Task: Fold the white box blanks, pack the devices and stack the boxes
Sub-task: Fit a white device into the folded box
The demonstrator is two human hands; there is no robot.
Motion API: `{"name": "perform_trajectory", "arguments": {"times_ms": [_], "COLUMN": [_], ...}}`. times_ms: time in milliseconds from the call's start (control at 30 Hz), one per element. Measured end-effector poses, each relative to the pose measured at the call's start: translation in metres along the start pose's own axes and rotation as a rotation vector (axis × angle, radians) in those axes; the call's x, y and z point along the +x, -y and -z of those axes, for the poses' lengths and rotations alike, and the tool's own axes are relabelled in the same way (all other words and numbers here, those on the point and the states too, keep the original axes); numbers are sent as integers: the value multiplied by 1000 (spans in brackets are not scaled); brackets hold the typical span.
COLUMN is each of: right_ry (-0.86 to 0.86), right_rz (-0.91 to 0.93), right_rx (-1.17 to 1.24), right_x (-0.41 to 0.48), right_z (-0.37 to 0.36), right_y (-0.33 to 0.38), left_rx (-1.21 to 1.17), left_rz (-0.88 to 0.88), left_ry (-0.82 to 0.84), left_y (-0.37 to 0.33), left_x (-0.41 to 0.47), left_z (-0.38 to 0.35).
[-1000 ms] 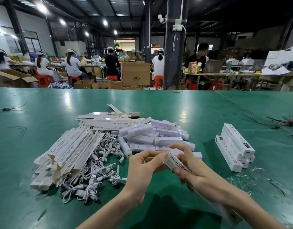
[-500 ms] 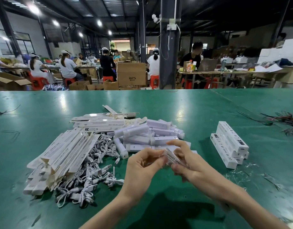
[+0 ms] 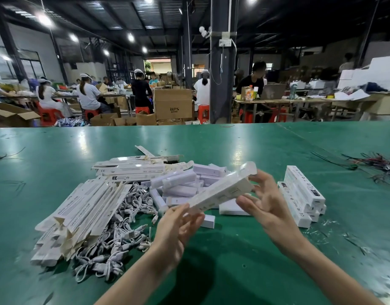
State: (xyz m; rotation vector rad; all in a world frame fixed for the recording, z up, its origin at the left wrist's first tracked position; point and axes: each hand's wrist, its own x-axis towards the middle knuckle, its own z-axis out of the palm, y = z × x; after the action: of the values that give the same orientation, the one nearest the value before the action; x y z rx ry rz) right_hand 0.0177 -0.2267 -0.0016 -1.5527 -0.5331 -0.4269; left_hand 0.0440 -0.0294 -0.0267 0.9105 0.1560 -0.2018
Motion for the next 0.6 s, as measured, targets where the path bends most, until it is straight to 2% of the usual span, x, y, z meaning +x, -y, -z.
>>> {"name": "perform_trajectory", "arguments": {"times_ms": [67,233,300,400,500,600], "right_ry": [53,-10,-58,-85,-60,-28], "right_rz": [15,76,190,331,409,460], "right_rx": [20,-45,-249,-561,-754,-828], "right_x": [-3,-7,-7,-6,-7,-7], "right_z": [-5,-12,-11,-9,-7,-5], "right_y": [-2,-6,-7,-12,-22,-28], "left_rx": [148,380,651,1006,1070,1162], "left_rz": [-16,-67,-263,-740,-999,-1186], "left_ry": [28,104,90,176,298,270], "left_y": [9,22,24,26,29,29], "left_x": [-1,-7,-8,-11,-14,-10], "left_z": [-4,-9,-6,-3,1,3]}}
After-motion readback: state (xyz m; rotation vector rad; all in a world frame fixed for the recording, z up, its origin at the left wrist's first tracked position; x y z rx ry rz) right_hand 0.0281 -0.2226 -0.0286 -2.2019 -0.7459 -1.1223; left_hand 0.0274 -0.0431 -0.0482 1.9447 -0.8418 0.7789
